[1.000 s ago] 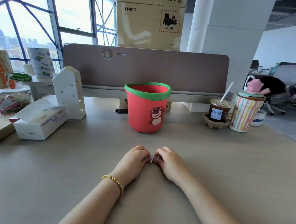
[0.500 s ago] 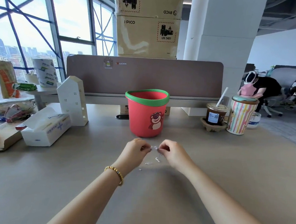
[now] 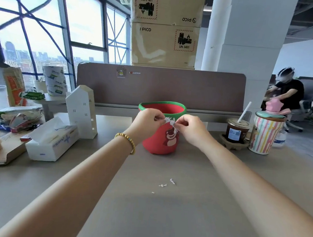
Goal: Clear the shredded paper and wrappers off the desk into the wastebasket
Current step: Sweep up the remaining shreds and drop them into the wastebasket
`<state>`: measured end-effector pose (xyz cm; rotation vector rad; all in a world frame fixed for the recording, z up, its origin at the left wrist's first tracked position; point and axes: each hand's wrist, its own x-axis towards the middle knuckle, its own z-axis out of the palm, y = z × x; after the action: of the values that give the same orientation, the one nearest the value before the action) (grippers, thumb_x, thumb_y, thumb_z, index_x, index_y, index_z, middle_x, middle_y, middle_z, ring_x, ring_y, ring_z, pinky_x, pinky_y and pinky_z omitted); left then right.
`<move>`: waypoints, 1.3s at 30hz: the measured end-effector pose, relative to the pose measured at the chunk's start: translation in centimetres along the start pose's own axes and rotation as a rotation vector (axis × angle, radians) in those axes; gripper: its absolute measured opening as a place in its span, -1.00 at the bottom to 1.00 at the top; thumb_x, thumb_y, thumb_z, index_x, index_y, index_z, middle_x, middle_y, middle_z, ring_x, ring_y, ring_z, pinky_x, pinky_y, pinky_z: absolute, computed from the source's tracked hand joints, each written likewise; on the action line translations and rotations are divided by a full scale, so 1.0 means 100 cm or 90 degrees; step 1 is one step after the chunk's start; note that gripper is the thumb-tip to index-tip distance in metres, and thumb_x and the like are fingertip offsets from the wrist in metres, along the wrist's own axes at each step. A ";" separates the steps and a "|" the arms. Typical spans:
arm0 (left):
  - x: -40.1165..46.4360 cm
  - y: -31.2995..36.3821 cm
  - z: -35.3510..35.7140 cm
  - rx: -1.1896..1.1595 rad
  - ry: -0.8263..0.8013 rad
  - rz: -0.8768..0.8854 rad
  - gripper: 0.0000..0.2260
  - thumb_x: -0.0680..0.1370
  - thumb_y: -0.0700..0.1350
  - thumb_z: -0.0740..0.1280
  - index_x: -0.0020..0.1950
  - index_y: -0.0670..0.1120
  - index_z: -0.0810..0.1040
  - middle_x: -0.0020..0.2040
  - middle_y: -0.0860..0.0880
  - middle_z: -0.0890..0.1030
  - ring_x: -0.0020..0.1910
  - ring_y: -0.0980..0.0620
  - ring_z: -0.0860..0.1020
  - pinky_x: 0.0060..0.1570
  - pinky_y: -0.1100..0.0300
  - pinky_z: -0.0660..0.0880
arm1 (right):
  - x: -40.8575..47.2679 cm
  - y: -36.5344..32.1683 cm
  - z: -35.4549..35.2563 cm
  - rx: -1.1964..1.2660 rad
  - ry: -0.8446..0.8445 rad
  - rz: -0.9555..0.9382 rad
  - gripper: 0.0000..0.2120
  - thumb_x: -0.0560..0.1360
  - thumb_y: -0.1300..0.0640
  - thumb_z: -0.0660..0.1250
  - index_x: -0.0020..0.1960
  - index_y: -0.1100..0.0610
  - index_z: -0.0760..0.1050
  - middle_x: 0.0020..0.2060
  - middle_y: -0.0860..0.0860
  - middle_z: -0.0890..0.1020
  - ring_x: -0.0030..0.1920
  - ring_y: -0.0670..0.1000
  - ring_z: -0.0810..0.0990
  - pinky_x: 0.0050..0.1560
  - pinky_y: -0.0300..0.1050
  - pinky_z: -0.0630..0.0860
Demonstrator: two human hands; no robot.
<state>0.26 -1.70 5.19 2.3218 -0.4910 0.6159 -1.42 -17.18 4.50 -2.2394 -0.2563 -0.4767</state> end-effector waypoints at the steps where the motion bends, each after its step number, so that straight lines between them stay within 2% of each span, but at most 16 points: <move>1: 0.010 0.000 -0.002 0.003 0.004 0.003 -0.86 0.51 -0.16 0.33 -0.05 -0.19 0.63 -0.22 0.01 0.54 -0.21 0.08 0.44 -0.40 0.50 0.32 | 0.011 -0.004 -0.001 -0.003 0.010 0.003 -0.90 0.50 0.17 0.32 -0.17 0.16 0.54 -0.40 -0.12 0.48 -0.35 -0.16 0.41 -0.36 -0.32 0.33; 3: 0.031 -0.001 -0.004 0.003 0.014 -0.007 -0.85 0.52 -0.15 0.32 -0.03 -0.19 0.63 -0.20 0.00 0.54 -0.20 0.08 0.45 -0.41 0.44 0.29 | 0.035 -0.007 -0.003 -0.001 0.031 0.012 -0.87 0.50 0.17 0.32 -0.12 0.23 0.58 -0.36 -0.06 0.52 -0.29 -0.06 0.46 -0.31 -0.24 0.36; 5: 0.051 -0.004 -0.003 0.005 0.025 -0.024 -0.84 0.53 -0.15 0.32 0.00 -0.21 0.62 -0.17 -0.03 0.54 -0.17 0.06 0.46 -0.27 0.33 0.31 | 0.059 -0.007 -0.004 -0.003 0.051 0.031 -0.86 0.51 0.17 0.31 -0.12 0.23 0.58 -0.29 0.02 0.55 -0.22 0.00 0.48 -0.24 -0.20 0.34; 8: 0.077 -0.010 0.004 0.006 0.045 -0.045 -0.82 0.53 -0.16 0.31 0.00 -0.25 0.61 -0.09 -0.15 0.62 -0.12 -0.05 0.50 -0.16 0.28 0.34 | 0.096 0.000 -0.003 -0.034 0.064 0.056 -0.73 0.51 0.17 0.29 -0.37 0.11 0.50 -0.43 -0.03 0.50 -0.39 -0.04 0.43 -0.40 -0.19 0.30; 10: 0.093 -0.014 0.012 0.009 0.051 -0.061 -0.82 0.53 -0.16 0.30 0.00 -0.25 0.61 0.00 -0.20 0.63 -0.08 -0.10 0.52 -0.11 0.23 0.38 | 0.114 0.004 -0.001 -0.044 0.065 0.062 -0.68 0.51 0.17 0.29 -0.42 0.08 0.46 -0.45 -0.04 0.49 -0.42 -0.08 0.42 -0.40 -0.20 0.29; 12: 0.105 -0.020 0.019 0.029 0.042 -0.072 -0.83 0.54 -0.15 0.29 0.00 -0.22 0.62 0.00 -0.20 0.63 -0.13 -0.07 0.50 -0.15 0.22 0.39 | 0.125 0.008 0.002 -0.049 0.057 0.059 -0.76 0.51 0.16 0.31 -0.34 0.11 0.48 -0.36 0.02 0.53 -0.32 -0.01 0.47 -0.27 -0.18 0.33; 14: 0.113 -0.025 0.026 0.077 0.016 -0.070 -0.80 0.56 -0.12 0.27 -0.04 -0.21 0.62 -0.10 -0.17 0.62 -0.12 -0.12 0.55 -0.20 0.21 0.36 | 0.131 0.012 0.006 -0.082 0.048 0.044 -0.83 0.51 0.18 0.29 -0.24 0.15 0.55 -0.25 0.09 0.59 -0.19 0.08 0.53 -0.17 -0.13 0.38; 17: 0.120 -0.029 0.032 0.152 -0.024 -0.073 -0.69 0.60 -0.06 0.15 -0.10 -0.23 0.59 -0.15 -0.18 0.61 -0.08 -0.21 0.58 -0.21 0.15 0.39 | 0.136 0.016 0.010 -0.165 0.023 0.033 -0.81 0.50 0.26 0.24 -0.20 0.16 0.61 -0.11 0.17 0.68 -0.14 0.15 0.58 -0.13 -0.06 0.47; 19: 0.121 -0.031 0.034 0.174 -0.048 -0.083 -0.69 0.61 -0.06 0.13 -0.07 -0.22 0.59 -0.14 -0.18 0.61 -0.15 -0.20 0.55 -0.20 0.14 0.41 | 0.135 0.018 0.012 -0.222 -0.010 0.031 -0.78 0.49 0.30 0.22 -0.12 0.14 0.64 0.00 0.16 0.67 -0.04 0.16 0.59 0.03 -0.03 0.52; 21: 0.119 -0.032 0.034 0.198 -0.081 -0.088 -0.71 0.60 -0.08 0.15 -0.03 -0.20 0.61 -0.22 -0.14 0.55 -0.24 -0.15 0.48 -0.23 0.15 0.39 | 0.132 0.016 0.012 -0.269 -0.026 0.045 -0.74 0.52 0.30 0.21 -0.05 0.08 0.65 0.08 0.09 0.65 0.11 0.17 0.55 0.23 0.04 0.42; 22: 0.118 -0.032 0.033 0.202 -0.090 -0.090 -0.71 0.60 -0.07 0.15 -0.07 -0.20 0.60 -0.27 -0.12 0.52 -0.27 -0.14 0.46 -0.25 0.16 0.37 | 0.130 0.016 0.011 -0.279 -0.023 0.049 -0.75 0.53 0.27 0.21 -0.06 0.05 0.64 0.08 0.07 0.65 0.14 0.17 0.53 0.25 0.03 0.35; 25: 0.110 -0.031 0.028 0.168 -0.074 -0.095 -0.67 0.60 -0.03 0.15 -0.25 -0.16 0.54 -0.40 -0.07 0.48 -0.35 -0.11 0.44 -0.35 0.20 0.36 | 0.121 0.015 0.009 -0.274 0.011 0.028 -0.80 0.56 0.14 0.22 -0.12 0.06 0.61 -0.01 0.07 0.67 0.12 0.17 0.52 0.17 0.01 0.28; 29: 0.087 -0.027 0.021 0.130 0.007 -0.010 -0.76 0.57 -0.13 0.16 0.01 -0.12 0.62 -0.04 -0.12 0.64 -0.04 -0.15 0.53 -0.04 0.08 0.48 | 0.095 0.015 0.010 -0.236 0.092 -0.054 -0.80 0.56 0.11 0.23 0.02 0.10 0.62 0.02 0.08 0.64 0.14 0.16 0.47 0.14 0.01 0.30; 31: 0.070 -0.025 0.019 0.112 0.056 0.026 -0.78 0.56 -0.18 0.19 0.04 -0.13 0.63 -0.01 -0.15 0.63 0.05 -0.16 0.51 0.05 0.06 0.45 | 0.076 0.014 0.013 -0.198 0.140 -0.083 -0.82 0.54 0.12 0.26 -0.01 0.12 0.62 -0.02 0.08 0.63 0.09 0.15 0.48 0.09 0.00 0.33; 34: 0.040 -0.020 0.015 0.076 0.093 0.029 -0.82 0.54 -0.18 0.24 0.00 -0.13 0.63 -0.03 -0.12 0.65 0.03 -0.14 0.52 0.03 0.09 0.43 | 0.042 0.014 0.017 -0.131 0.190 -0.096 -0.86 0.51 0.14 0.29 -0.09 0.15 0.62 -0.10 0.08 0.63 0.00 0.13 0.49 -0.01 -0.02 0.36; 39: -0.030 -0.017 0.029 0.030 0.004 -0.026 -0.87 0.51 -0.15 0.30 -0.06 -0.11 0.65 -0.12 -0.12 0.69 -0.09 -0.14 0.60 -0.05 0.09 0.53 | -0.024 0.034 0.038 -0.078 0.107 -0.069 -0.90 0.48 0.24 0.33 -0.14 0.21 0.63 -0.16 0.17 0.63 -0.07 0.18 0.53 -0.07 -0.03 0.39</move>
<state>-0.51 -1.98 0.79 2.3685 -0.4286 0.6205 -1.51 -16.58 -1.12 -2.2955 -0.2687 -0.7523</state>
